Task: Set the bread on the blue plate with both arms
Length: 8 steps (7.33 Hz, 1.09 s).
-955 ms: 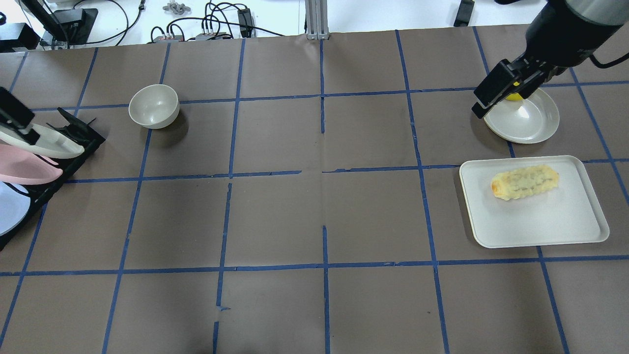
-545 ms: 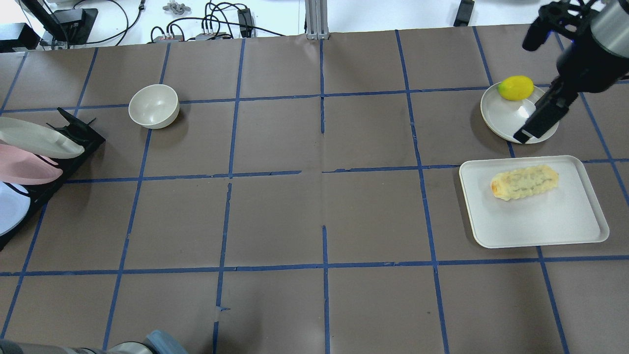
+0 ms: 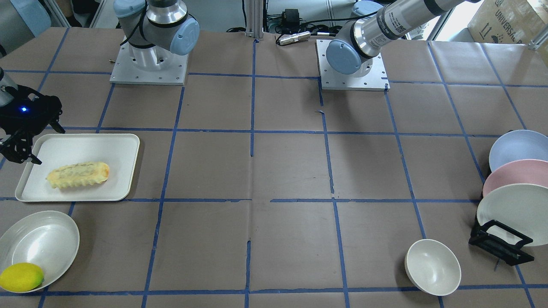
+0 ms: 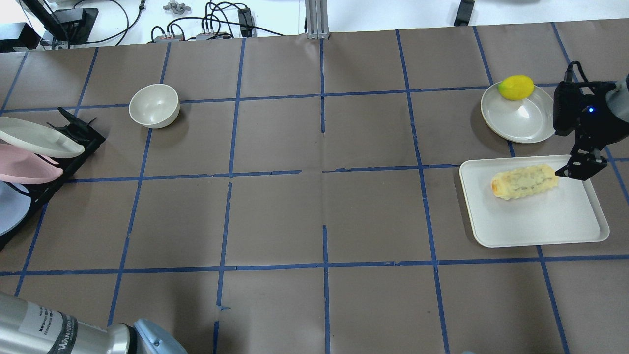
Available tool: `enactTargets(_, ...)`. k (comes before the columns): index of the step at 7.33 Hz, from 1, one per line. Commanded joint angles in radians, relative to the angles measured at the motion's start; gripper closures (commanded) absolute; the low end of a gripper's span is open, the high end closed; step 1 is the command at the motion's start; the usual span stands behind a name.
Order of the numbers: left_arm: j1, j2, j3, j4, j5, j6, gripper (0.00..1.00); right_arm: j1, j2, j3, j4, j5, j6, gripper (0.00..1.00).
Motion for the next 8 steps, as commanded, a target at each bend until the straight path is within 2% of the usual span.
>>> enactTargets(1, 0.051, -0.157, 0.108, -0.011, 0.004, 0.081, 0.0, -0.005, 0.14, 0.011, -0.166, 0.015, -0.08, 0.02)
enactTargets(3, 0.019, -0.182, 0.141, -0.002, 0.048, 0.056, 0.02, -0.004, 0.194, 0.016, -0.187, 0.052, -0.08, 0.01)
enactTargets(5, -0.03, -0.23, 0.15, 0.008, 0.024, -0.052, 0.07, 0.003, 0.198, 0.04, -0.184, 0.07, -0.072, 0.0)
enactTargets(6, -0.027, -0.251, 0.159, 0.009, 0.011, -0.062, 0.14, 0.003, 0.195, 0.084, -0.214, 0.072, -0.072, 0.0)
enactTargets(8, -0.024, -0.29, 0.187, 0.009, 0.019, -0.053, 0.26, 0.003, 0.208, 0.085, -0.259, 0.074, -0.074, 0.0)
